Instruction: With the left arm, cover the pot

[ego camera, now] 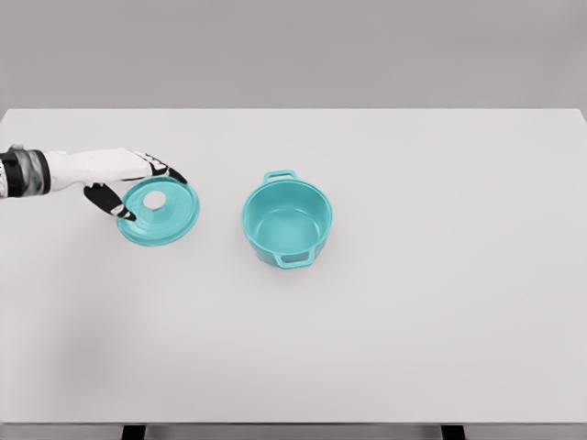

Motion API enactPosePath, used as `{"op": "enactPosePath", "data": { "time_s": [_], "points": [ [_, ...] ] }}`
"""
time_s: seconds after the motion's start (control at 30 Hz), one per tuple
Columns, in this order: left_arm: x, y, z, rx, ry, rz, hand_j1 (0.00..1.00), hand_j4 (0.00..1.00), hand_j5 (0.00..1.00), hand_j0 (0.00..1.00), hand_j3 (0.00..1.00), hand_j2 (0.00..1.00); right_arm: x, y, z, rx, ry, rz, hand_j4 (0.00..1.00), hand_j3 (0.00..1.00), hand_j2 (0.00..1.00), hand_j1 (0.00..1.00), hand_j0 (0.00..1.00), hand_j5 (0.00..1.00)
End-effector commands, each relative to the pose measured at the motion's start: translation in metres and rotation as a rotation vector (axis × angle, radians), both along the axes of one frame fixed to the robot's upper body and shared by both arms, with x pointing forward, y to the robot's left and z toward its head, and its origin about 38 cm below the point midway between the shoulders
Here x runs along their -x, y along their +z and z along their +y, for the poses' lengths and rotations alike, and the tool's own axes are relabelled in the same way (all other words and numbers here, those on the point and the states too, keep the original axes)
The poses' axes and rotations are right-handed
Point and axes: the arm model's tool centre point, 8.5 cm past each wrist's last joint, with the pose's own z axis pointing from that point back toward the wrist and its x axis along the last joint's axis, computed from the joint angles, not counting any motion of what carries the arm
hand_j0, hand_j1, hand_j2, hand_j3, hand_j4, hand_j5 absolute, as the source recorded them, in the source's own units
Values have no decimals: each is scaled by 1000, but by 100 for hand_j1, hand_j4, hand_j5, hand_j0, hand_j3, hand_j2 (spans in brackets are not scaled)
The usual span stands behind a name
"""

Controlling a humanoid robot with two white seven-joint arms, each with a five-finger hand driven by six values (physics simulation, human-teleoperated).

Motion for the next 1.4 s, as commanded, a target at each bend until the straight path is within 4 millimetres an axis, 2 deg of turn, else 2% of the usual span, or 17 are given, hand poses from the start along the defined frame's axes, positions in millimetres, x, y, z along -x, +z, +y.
{"op": "enactPosePath", "data": {
  "time_s": [0.0, 0.17, 0.2, 0.33, 0.47, 0.6, 0.77, 0.93, 1.0, 1.1, 1.17, 1.23, 1.37],
  "points": [
    [-4, -9, -1, 7, 20, 25, 89, 89, 89, 89, 89, 89, -1, 0, 0, -1, 1, -3, 100, 100, 100, 100, 100, 100],
    [-7, -10, 2, 6, 34, 27, 83, 83, 83, 83, 83, 83, 0, 0, 0, -1, 1, -1, 100, 100, 100, 100, 100, 100],
    [-7, -10, 2, 8, 35, 26, 78, 78, 78, 78, 78, 78, 0, 0, 0, 0, -1, 0, 100, 100, 100, 100, 100, 100],
    [-8, -14, 9, 2, 58, 35, 78, 78, 78, 78, 78, 78, 1, 0, 0, 0, -1, 1, 100, 100, 100, 100, 100, 100],
    [-7, -16, 8, 1, 56, 39, 78, 78, 78, 78, 78, 78, 0, 0, 0, 0, -1, 0, 100, 100, 100, 100, 100, 100],
    [-6, -21, 1, 13, 47, 44, 63, 63, 63, 63, 63, 63, 1, 0, 0, -1, -1, 0, 100, 100, 100, 100, 100, 100],
    [-6, -27, 7, 3, 63, 59, 60, 60, 60, 60, 60, 60, 0, 0, 0, 0, -1, 0, 100, 100, 100, 100, 100, 100],
    [-5, -30, 8, 3, 68, 67, 50, 50, 50, 50, 50, 50, 0, 0, 0, 0, -1, 0, 100, 100, 100, 100, 100, 100],
    [-3, -32, 5, 5, 59, 69, 49, 49, 49, 49, 49, 49, 0, 0, 0, 0, 1, 0, 100, 100, 100, 100, 100, 100],
    [6, -16, -20, 31, -35, 32, 49, 49, 49, 49, 49, 49, 1, 0, 0, -1, -1, 0, 100, 100, 100, 100, 100, 100],
    [14, 0, -19, 39, -66, 8, 49, 49, 49, 49, 49, 49, 0, 0, 0, -1, -1, -2, 100, 100, 100, 100, 100, 100],
    [22, 6, -17, 47, -87, 18, 49, 49, 49, 49, 49, 49, 0, 0, 0, -1, 1, -1, 100, 100, 100, 100, 100, 100],
    [33, 32, -29, 62, -160, -7, 49, 49, 49, 49, 49, 49, 0, 0, 0, 0, 1, 0, 100, 100, 100, 100, 100, 100]
  ]
}}
